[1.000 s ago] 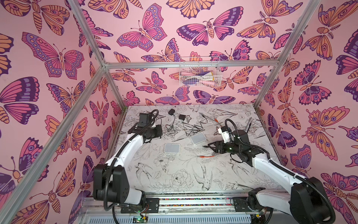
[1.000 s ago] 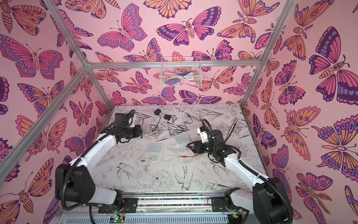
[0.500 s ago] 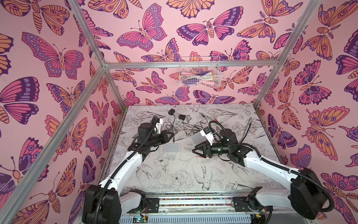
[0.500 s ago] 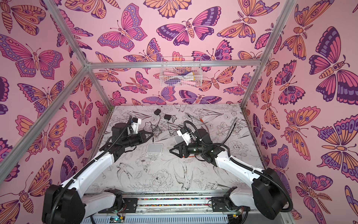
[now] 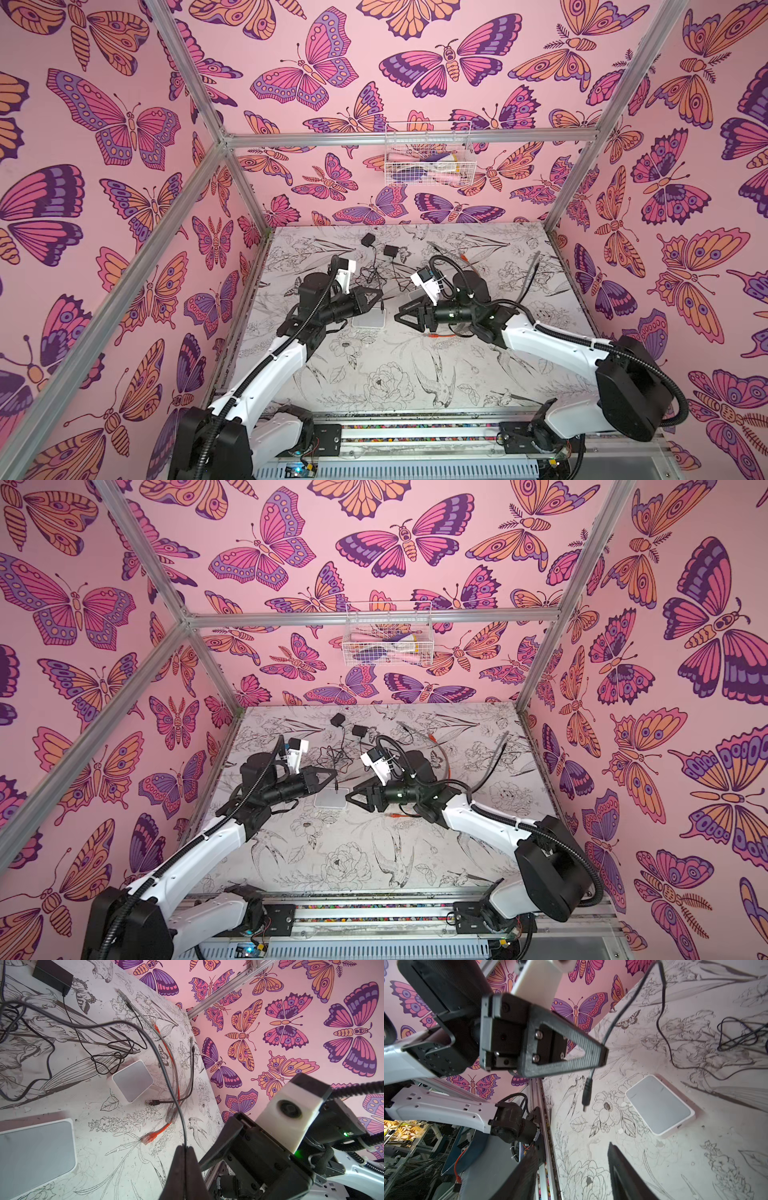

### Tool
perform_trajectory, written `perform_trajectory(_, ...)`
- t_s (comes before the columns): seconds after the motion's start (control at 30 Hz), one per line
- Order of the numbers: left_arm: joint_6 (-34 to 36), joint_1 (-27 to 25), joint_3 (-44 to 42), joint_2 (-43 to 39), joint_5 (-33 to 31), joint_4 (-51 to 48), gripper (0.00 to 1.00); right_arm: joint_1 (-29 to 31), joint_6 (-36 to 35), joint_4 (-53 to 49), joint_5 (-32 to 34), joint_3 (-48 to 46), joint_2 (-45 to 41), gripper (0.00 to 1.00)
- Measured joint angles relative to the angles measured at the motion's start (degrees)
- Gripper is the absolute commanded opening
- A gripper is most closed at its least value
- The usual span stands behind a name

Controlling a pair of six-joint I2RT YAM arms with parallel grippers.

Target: Insert the plug into the switch port

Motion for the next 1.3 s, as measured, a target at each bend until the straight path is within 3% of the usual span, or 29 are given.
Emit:
perform_trajectory(0.43,-1.46,-0.33,-1.31,-0.81,0.04,2.05,0.0,0.07,-0.87,-0.44,0.42,6.69,7.48,0.5)
perform_trajectory(0.73,-1.81,-0.42,-1.31,-1.25,0.42,2.29,0.0,0.66,-0.9,-0.52,0.24,8.9,10.49,0.38)
perform_trajectory(0.93,-1.84,-0.42,-1.53,-1.25,0.85,2.4,0.0,1.25,-0.9,-0.44,-0.02,10.32,10.86,0.37)
perform_trajectory(1.0,-1.84,-0.42,-1.57,-1.25,0.83,2.47,0.0,1.51,-0.9,-0.44,-0.2,10.86,11.21,0.33)
perform_trajectory(1.13,-1.84,-0.42,-1.57,-1.27,0.87,2.47,0.0,1.88,-0.94,-0.46,-0.44,11.1,11.93,0.1)
perform_trajectory(1.2,-1.84,-0.42,-1.57,-1.27,0.85,2.47,0.0,1.92,-0.94,-0.44,-0.81,11.13,12.02,0.05)
perform_trajectory(1.23,-1.84,-0.42,-1.6,-1.25,0.85,2.43,0.15,1.99,-0.94,-0.42,-0.85,11.13,12.02,0.05)
perform_trajectory(1.3,-1.49,-0.42,-1.6,-1.25,0.85,2.34,0.56,1.99,-1.01,-0.55,-0.72,11.15,12.02,0.03)
